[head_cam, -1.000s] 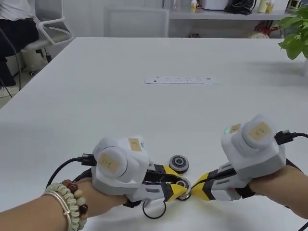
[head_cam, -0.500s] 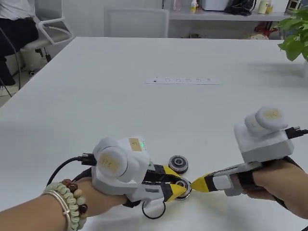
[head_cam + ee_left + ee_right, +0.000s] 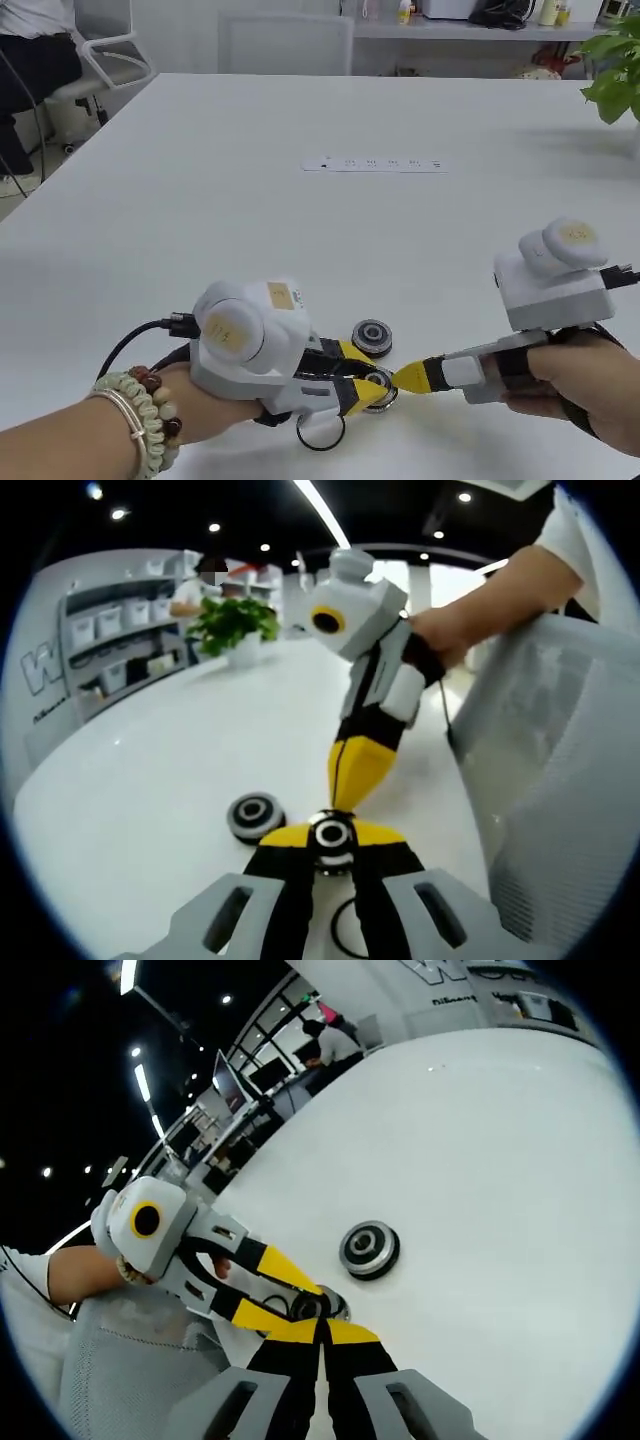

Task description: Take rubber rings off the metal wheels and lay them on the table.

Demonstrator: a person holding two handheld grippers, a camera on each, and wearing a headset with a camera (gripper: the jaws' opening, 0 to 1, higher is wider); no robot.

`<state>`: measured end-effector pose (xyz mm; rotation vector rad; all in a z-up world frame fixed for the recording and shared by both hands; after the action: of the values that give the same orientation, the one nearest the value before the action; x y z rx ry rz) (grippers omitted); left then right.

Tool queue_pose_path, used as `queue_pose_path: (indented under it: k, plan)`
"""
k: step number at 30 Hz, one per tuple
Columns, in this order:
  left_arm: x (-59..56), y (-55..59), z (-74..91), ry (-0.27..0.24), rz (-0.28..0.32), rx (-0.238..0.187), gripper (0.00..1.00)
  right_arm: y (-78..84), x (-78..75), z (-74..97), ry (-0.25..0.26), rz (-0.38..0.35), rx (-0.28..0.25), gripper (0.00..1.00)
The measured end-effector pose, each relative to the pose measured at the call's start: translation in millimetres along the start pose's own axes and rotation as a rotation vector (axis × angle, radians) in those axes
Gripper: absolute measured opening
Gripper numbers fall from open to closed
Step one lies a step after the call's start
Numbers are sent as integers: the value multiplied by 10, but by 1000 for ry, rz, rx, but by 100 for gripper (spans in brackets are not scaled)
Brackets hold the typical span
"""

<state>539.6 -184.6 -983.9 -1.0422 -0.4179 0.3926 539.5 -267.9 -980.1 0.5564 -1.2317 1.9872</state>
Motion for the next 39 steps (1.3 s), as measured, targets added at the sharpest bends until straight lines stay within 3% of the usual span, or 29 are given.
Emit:
queue_pose_path:
  k: [17,22,25,33,36,39]
  plan:
    - [-8,4,2,-1,0,-3,14,-46,54,-35,-30,-6,-12,0]
    - [-9,4,2,-1,1,-3,14,-55,104,-49,-64,-12,-20,0]
    - [-9,6,1,-1,2,-4,14,-54,118,-58,-55,11,-10,0]
    - [-10,0,-4,-11,10,-1,14,-46,86,-26,-51,-19,-24,0]
    - [-15,-7,-6,-14,9,5,14,-102,70,14,-48,-44,-72,0]
    - [-13,-12,-8,-13,4,16,14,-73,31,31,-30,-53,-63,0]
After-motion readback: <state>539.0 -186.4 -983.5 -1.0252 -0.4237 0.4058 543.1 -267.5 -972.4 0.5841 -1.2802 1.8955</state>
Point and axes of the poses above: the centre of the closed fingertips' face, and the gripper's own axes: z roughly backward along the fingers, x roughly to its left, y roughly out of its underside, the point moved 5 cm from there along z, roughly backward along the fingers, and after that the axes turned 13 degrees about -y, right-handed, at the moved point
